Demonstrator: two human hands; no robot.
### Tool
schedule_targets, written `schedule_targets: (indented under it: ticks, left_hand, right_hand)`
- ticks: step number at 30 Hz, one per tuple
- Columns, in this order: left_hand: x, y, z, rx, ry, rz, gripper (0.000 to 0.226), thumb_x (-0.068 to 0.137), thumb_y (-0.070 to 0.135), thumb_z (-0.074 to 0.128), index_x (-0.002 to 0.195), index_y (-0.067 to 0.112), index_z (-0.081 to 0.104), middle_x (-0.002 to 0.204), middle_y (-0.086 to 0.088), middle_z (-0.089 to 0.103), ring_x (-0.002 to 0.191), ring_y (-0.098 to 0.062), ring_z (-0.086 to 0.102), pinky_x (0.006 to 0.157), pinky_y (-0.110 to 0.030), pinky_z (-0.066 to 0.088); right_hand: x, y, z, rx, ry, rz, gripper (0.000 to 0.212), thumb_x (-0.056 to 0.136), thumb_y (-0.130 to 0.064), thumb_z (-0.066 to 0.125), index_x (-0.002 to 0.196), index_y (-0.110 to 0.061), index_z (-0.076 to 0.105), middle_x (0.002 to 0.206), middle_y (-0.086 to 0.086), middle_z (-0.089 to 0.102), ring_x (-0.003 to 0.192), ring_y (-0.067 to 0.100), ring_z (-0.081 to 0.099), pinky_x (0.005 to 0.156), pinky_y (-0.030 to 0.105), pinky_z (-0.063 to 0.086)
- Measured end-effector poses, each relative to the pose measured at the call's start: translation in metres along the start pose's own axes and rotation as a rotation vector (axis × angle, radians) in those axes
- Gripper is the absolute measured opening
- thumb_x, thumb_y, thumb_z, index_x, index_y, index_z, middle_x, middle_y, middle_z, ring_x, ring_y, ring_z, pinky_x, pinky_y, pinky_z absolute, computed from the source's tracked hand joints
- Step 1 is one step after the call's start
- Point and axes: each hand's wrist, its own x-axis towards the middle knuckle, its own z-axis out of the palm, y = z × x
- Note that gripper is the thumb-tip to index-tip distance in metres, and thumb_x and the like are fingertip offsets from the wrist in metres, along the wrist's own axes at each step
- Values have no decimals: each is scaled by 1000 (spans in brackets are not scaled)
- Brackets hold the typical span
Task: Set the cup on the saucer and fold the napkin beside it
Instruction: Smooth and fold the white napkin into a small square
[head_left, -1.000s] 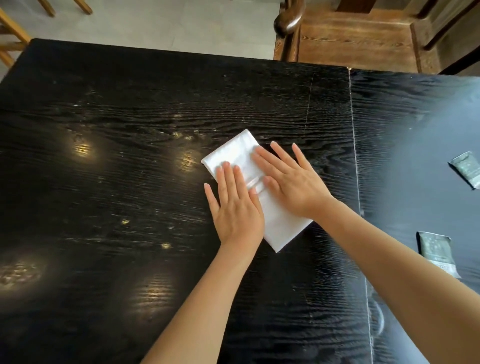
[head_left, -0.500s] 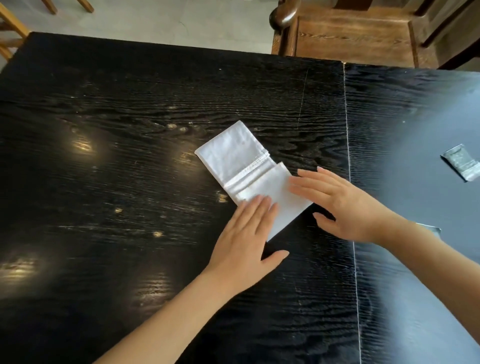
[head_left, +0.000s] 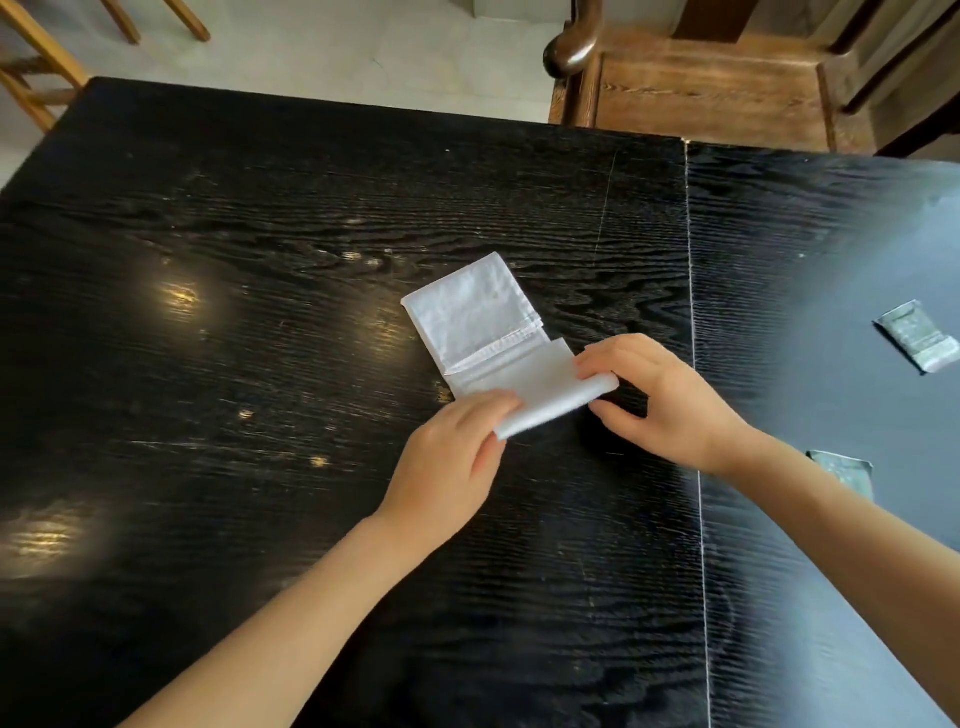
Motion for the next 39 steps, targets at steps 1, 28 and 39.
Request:
schedule_targets:
  ticks: [1,28,39]
  left_hand:
    - [2,-1,-7,-103,36,-56,30,87,16,54,115,11,64,111,-1,69,105,-5,56,93,-6,36]
    - [99,-42,-1,-76,413,-759,22,100,29,35,99,9,46,65,11,41,59,-11,47,49,-23,33]
    - [105,-49,3,230,360,-728,33,96,19,45,128,14,41,118,-7,50,103,-21,51,66,-26,40]
  right_hand:
    - [4,-2,-1,48,-11,41,34,82,-23,63,116,-21,58,118,-6,59,114,10,50,102,23,37]
    - [106,-50,65,-118,380,643,26,97,-28,37,89,-8,52,68,9,62,61,29,56,58,37,39]
    - [111,-34,80,-313,579,566,13,90,-15,50,94,-7,59,92,10,60,87,30,51,74,39,39]
